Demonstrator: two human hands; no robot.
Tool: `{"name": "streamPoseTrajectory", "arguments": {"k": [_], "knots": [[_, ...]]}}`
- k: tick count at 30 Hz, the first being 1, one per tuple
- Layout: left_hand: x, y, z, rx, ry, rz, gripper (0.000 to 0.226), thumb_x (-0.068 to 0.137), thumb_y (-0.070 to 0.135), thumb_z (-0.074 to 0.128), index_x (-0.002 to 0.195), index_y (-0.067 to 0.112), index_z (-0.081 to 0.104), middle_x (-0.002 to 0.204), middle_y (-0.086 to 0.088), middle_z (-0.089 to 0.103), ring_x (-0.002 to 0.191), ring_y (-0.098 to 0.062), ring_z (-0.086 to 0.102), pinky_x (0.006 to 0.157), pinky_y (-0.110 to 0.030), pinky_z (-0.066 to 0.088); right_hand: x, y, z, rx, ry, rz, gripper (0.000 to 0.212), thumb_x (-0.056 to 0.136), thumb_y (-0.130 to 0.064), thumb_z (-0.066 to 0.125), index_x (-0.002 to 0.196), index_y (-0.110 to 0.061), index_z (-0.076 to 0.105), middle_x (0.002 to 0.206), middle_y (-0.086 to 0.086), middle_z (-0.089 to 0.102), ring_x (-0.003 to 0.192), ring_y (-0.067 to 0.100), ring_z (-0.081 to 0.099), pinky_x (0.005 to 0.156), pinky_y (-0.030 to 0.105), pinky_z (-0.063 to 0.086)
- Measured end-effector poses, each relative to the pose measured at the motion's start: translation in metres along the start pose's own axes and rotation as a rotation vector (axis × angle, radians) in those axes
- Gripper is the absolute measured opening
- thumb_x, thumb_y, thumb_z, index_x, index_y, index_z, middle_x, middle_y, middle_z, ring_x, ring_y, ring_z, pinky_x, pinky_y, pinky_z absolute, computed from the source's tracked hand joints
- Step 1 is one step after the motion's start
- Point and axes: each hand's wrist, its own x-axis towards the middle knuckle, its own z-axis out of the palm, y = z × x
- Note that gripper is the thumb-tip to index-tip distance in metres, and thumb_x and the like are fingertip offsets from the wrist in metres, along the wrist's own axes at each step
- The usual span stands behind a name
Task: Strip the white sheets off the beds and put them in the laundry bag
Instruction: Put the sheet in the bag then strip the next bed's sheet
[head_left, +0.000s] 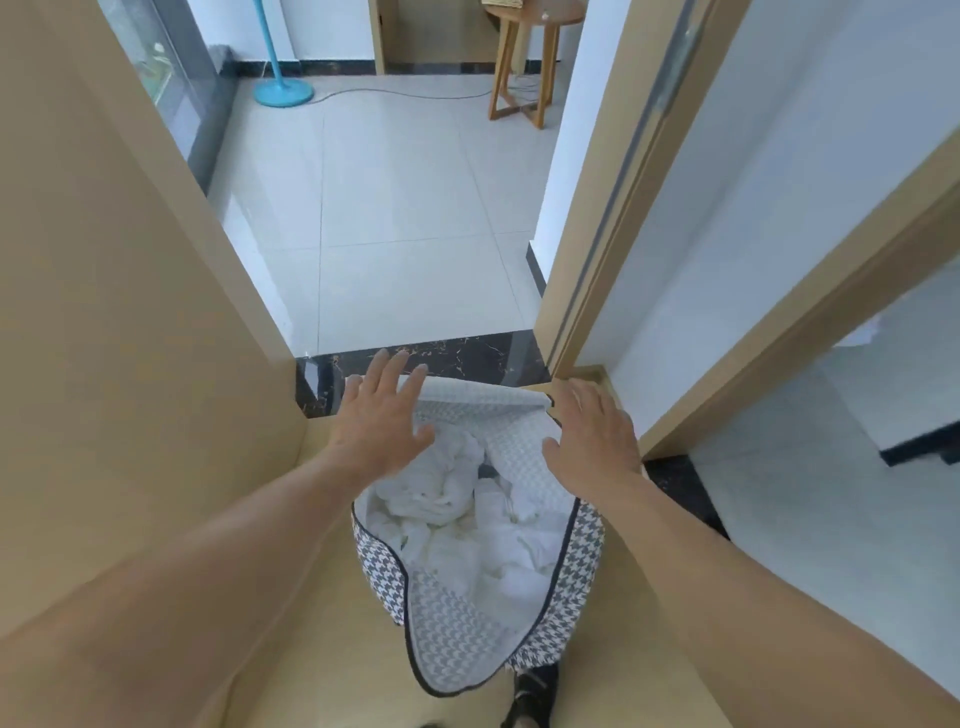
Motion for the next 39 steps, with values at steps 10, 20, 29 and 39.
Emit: {"name": "streamPoseTrajectory", "arguments": {"k": [10,20,29,39], "knots": [[-0.065,0.133,-0.159,-0.048,0.216,0.47,0.08,0.094,0.052,0.046,0.157,0.022,0.009,0.165,-0.006,0.007,0.152,-0.025,0.0,0.121,-0.047,0.013,-0.191,0.042,-0.138,0.019,0.237,0.35,0.068,0.099,-0.04,0.047,0.157,-0.023,0.016,0.162,0.003,0.018,0.149,0.023,0.013,0.115,0.045,0.024],[-0.266,0.407,-0.226,-0.025,0.354,1.108,0.072,0.093,0.052,0.046,0.153,0.019,0.023,0.159,-0.008,0.022,0.146,-0.027,0.019,0.114,-0.046,0.025,-0.512,0.149,-0.184,-0.031,0.441,0.967,0.067,0.101,-0.049,0.038,0.157,-0.021,0.017,0.16,0.005,0.022,0.148,0.025,0.015,0.117,0.046,0.025],[-0.603,0.589,-0.21,-0.135,0.34,1.664,0.068,0.095,0.05,0.045,0.153,0.019,0.027,0.162,-0.006,0.018,0.15,-0.023,0.007,0.117,-0.044,0.018,-0.887,0.151,-0.169,-0.083,0.571,1.51,0.068,0.101,-0.053,0.036,0.157,-0.021,0.019,0.162,0.003,0.02,0.15,0.023,0.014,0.116,0.044,0.024],[-0.907,0.693,-0.184,-0.205,0.302,2.076,0.068,0.094,0.05,0.047,0.152,0.021,0.03,0.16,-0.006,0.022,0.15,-0.023,0.011,0.116,-0.044,0.018,-1.171,0.101,-0.135,-0.086,0.655,1.948,0.066,0.1,-0.051,0.042,0.155,-0.02,0.024,0.16,0.002,0.023,0.148,0.024,0.016,0.115,0.045,0.023]]}}
